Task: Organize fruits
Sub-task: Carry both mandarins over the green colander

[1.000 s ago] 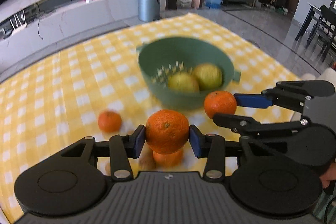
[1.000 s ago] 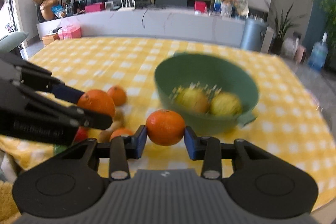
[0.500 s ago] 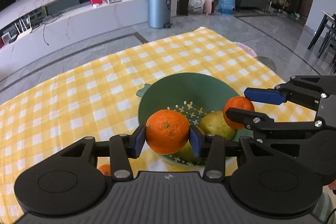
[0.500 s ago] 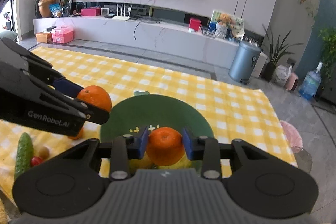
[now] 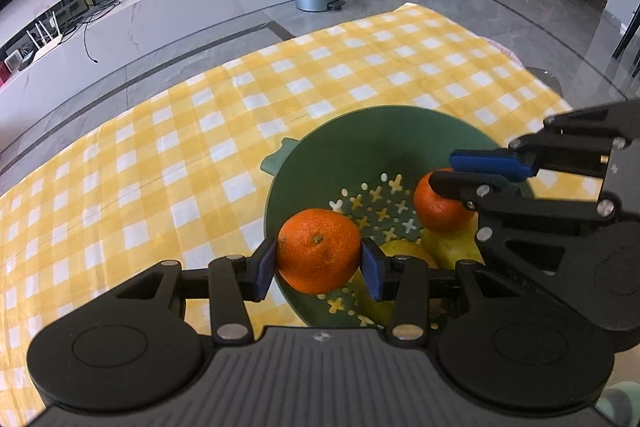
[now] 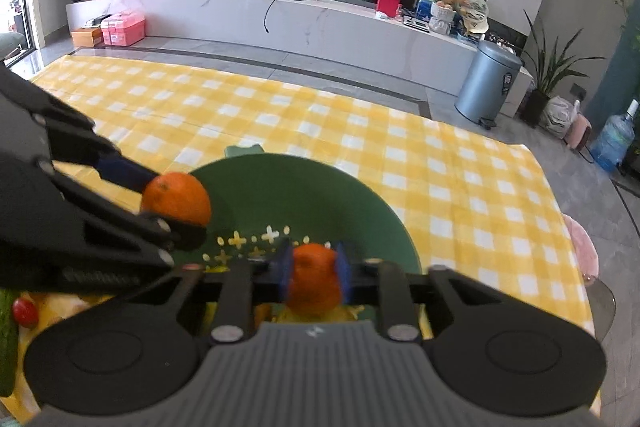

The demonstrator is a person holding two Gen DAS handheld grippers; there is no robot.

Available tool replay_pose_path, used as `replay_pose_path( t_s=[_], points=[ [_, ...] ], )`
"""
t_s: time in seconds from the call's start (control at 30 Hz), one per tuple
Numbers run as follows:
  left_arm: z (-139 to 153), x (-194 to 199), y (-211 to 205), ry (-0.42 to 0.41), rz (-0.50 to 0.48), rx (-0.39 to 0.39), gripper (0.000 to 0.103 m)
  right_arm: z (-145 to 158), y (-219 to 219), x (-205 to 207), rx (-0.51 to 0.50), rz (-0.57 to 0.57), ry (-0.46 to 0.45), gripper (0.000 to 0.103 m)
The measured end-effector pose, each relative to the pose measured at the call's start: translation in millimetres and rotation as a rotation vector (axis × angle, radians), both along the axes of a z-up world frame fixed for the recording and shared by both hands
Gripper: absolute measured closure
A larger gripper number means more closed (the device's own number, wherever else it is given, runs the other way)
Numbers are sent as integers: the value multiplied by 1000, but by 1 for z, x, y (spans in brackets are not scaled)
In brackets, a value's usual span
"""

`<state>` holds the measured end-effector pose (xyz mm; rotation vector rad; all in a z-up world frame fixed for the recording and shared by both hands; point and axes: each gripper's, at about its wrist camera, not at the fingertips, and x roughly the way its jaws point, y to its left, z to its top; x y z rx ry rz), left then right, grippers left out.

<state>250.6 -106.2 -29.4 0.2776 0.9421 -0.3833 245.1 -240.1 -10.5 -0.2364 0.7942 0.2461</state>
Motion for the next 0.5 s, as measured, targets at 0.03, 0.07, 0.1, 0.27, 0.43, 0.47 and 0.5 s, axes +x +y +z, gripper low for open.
replay_pose_path(
  t_s=[0.03,0.07,0.1,0.27,0.43,0.47,0.5],
  points=[
    [0,0,-2,-10,-7,11,53,0,1,4,4,3,8,95],
    [-1,1,-4,-15,-10,21,53,-1,2,7,12,5,18,95],
    [-2,2,-6,-23,-13,34,53,-3,4,10,13,8,24,95],
    [-4,4,-10,-47,-25,49,53,-8,2,20,45,-13,53,95],
    [-6,5,-16,-77,-46,75,53,-9,-3,28,79,-27,79,95],
    [-7,5,-17,-79,-50,78,53,-9,-4,28,82,-29,81,95],
    [-8,5,-18,-75,-52,80,53,-9,-4,28,80,-30,80,95]
  ],
)
